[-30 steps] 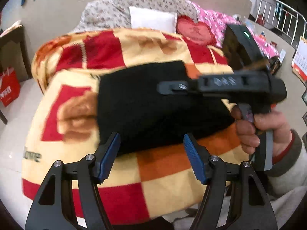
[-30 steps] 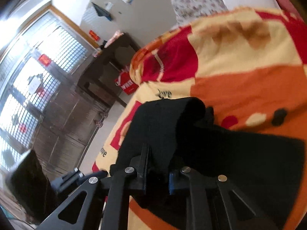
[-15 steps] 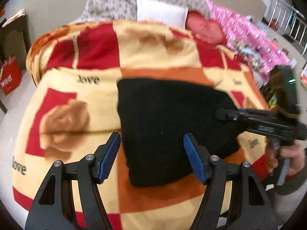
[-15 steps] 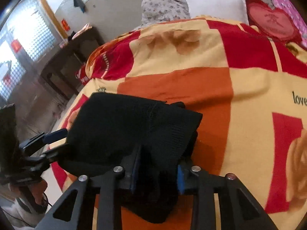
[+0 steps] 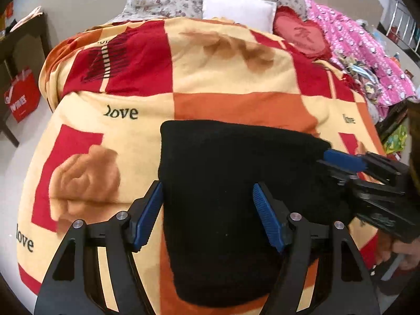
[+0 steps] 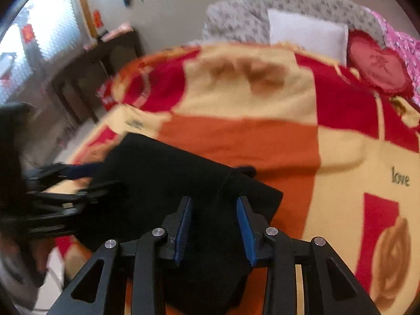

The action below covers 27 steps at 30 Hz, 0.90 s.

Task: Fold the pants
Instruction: 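Release the pants and pat the folded bundle flat with both grippers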

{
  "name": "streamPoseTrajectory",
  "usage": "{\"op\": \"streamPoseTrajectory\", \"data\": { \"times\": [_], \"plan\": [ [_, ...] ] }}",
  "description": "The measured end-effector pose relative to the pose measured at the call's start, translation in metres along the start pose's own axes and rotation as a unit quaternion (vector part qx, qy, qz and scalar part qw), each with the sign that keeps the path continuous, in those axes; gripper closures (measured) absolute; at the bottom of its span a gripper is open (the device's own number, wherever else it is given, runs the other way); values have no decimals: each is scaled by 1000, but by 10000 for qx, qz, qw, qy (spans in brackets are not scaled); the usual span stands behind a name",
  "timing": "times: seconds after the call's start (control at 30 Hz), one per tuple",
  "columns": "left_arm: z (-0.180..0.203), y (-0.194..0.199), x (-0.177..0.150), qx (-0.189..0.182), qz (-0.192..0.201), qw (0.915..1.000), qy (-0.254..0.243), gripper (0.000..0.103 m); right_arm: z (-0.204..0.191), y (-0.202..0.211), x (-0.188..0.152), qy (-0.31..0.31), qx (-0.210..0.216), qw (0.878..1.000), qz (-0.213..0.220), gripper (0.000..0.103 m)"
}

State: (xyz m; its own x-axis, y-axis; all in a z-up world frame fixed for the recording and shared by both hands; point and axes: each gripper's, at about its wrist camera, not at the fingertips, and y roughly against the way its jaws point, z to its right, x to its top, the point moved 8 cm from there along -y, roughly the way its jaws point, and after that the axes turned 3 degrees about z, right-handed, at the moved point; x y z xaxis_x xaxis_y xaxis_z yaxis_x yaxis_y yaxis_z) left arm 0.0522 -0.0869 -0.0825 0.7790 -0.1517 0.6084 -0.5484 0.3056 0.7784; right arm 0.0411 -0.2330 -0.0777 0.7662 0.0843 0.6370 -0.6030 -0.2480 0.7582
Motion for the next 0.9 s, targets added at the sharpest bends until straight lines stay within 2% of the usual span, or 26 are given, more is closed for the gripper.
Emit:
{"op": "streamPoseTrajectory", "data": {
  "times": [0.07,0.13,0.27,0.33,0.43,0.53,0.63,0.8,0.9],
  "plan": [
    [0,-4,-1,39,1,10000,31,31,6,-8,5,-229,86,9996,113,68],
    [0,-3,0,32,-7,10000,36,31,7,-5,8,-254,149,9996,16,68],
    [-1,8,-2,-2,24,9999,130,31,-3,27,4,-4,118,9999,86,67],
    [1,13,-4,75,100,9999,54,31,-15,46,-4,64,252,9994,223,66],
    [2,14,-9,170,134,9998,4,31,-25,57,-21,184,219,9995,141,66],
    [3,12,-12,145,96,9998,86,31,-22,57,-33,204,-42,9998,79,65],
    [5,12,-14,187,130,9997,92,31,-17,46,-49,121,-39,9998,-161,64],
    [7,13,-16,264,198,9995,33,31,-7,40,-58,-372,79,9992,-147,58],
    [6,12,-16,247,190,9995,71,31,-4,44,-55,-414,131,9988,-213,58]
  ]
}}
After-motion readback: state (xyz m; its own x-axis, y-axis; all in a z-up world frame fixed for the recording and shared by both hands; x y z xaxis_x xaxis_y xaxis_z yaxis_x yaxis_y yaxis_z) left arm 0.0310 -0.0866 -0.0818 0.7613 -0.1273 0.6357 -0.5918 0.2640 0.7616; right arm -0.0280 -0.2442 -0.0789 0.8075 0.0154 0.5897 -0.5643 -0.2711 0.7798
